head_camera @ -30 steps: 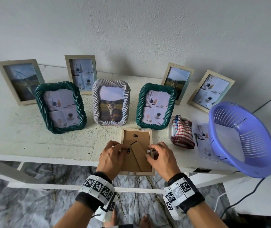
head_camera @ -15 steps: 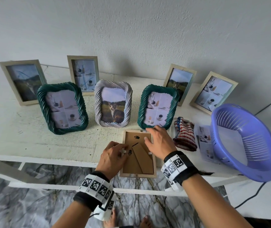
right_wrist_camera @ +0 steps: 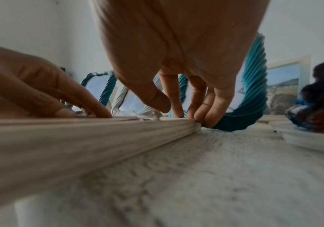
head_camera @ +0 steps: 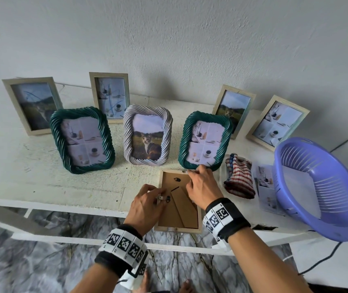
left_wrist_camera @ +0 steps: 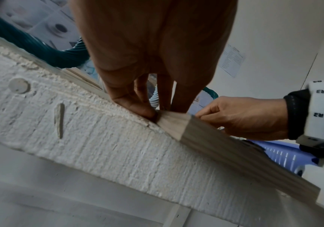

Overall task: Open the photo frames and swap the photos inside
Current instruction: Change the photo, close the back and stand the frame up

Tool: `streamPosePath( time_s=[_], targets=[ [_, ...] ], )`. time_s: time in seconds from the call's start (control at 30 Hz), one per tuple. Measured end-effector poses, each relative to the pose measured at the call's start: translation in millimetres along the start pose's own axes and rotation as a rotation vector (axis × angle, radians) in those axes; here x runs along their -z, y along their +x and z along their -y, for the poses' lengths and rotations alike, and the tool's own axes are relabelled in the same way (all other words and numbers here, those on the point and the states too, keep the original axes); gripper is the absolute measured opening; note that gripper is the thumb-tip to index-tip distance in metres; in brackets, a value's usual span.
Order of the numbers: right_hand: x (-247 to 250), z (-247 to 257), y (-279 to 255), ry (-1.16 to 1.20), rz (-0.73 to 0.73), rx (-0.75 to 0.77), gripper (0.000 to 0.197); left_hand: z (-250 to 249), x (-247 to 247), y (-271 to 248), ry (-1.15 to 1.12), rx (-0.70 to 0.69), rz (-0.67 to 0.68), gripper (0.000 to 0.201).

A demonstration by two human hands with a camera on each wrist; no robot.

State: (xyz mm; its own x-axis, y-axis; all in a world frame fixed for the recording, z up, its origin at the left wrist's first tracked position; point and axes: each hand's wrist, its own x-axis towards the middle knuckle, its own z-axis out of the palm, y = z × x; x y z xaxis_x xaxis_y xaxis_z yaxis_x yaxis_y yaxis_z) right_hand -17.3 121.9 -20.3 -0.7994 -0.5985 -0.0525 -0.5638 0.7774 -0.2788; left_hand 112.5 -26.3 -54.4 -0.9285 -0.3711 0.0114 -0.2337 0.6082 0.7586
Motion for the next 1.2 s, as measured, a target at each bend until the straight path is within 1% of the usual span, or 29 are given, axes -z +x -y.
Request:
streamPosePath(
  time_s=[0.23,0.47,0.63,0.73,0.8,0.83,0.9,0.93,0.97,1.0,1.07,1.1,1.2],
  targets=[
    [0,-1,-3,0.115,0.013,-0.054,0.037,5,-3,0,0.020,-0.007,0.015,0.034],
    [-1,-7,-12,0.349,0.027,-0.109,0.032,8,-4,0,0.021,-0.007,0.020,0.035],
    [-5,-7,-13,0.345,0.040,-0.102,0.034,10,-5,1,0.015,-0.006,0.018,0.035],
    [-3,-8,-16,0.418,-0.015,-0.074,0.035,11,-4,1,0.008,-0.005,0.012,0.034],
    [-1,-7,-23,0.375,-0.037,-0.053,0.047,12,-5,1,0.001,-0.007,0.010,0.034],
    [-2,-6,-30,0.377,-0.006,-0.065,0.059,11,-4,1,-0.007,-0.010,0.008,0.033],
    [-8,0,-48,0.412,0.102,-0.107,0.089,10,-3,1,-0.014,-0.022,0.007,0.033],
    [-11,2,-57,0.416,0.147,-0.118,0.101,11,-3,1,-0.013,-0.026,0.008,0.033],
    [-11,5,-66,0.409,0.181,-0.122,0.109,11,-3,1,-0.011,-0.027,0.010,0.033],
    [-12,7,-74,0.406,0.211,-0.121,0.114,12,-3,1,-0.010,-0.023,0.010,0.034],
    [-8,14,-86,0.387,0.244,-0.106,0.117,13,-4,2,-0.017,-0.013,0.001,0.034],
    [-8,16,-89,0.363,0.238,-0.096,0.116,13,-4,2,-0.018,-0.016,-0.007,0.033],
    [-16,16,-89,0.295,0.150,-0.080,0.113,10,-4,1,-0.012,-0.045,-0.027,0.032]
  ],
)
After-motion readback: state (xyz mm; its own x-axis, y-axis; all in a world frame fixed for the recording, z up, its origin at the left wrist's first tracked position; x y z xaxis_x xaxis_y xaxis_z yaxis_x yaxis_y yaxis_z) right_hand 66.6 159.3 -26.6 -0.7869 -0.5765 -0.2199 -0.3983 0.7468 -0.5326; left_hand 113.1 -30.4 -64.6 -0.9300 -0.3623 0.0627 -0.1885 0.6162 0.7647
